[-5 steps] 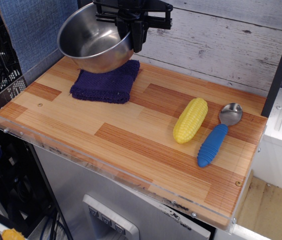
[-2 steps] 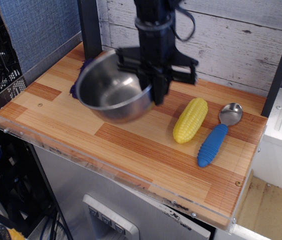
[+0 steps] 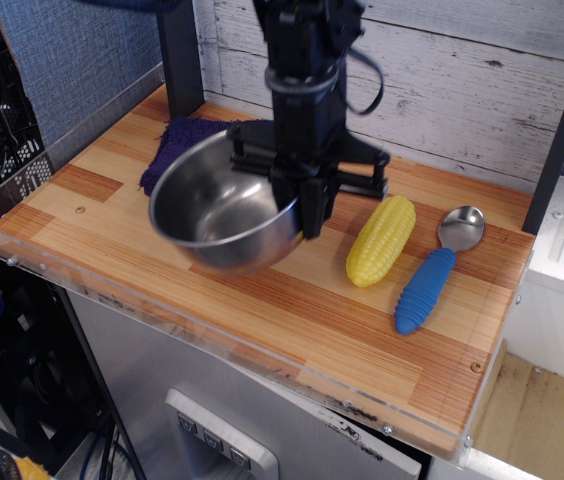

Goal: Move the silver pot between the purple rag and the yellow corn.

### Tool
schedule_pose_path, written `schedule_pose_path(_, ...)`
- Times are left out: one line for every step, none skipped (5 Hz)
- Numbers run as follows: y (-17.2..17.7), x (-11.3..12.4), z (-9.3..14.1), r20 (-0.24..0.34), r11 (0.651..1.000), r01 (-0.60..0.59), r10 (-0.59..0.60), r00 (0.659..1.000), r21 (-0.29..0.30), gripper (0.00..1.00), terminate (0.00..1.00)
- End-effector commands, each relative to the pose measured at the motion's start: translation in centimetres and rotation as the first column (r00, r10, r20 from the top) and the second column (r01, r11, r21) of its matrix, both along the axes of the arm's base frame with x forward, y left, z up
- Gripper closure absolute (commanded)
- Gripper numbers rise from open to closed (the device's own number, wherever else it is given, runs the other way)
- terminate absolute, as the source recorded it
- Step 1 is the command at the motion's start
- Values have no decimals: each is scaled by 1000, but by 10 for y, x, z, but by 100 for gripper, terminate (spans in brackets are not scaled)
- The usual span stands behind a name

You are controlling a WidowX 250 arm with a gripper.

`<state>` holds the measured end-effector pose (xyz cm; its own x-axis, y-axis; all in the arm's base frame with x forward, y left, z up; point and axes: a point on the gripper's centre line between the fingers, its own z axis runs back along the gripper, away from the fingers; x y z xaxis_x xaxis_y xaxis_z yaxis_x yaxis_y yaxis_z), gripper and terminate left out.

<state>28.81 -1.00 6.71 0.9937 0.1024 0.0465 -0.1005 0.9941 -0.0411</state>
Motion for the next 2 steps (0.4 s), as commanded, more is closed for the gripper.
schedule_pose_path(1,-3,-17,-50,1000,5,-6,999,-14,100,0)
schedule_pose_path(-4,-6,-24,-77,1000,22,-24,997,-19,100,0)
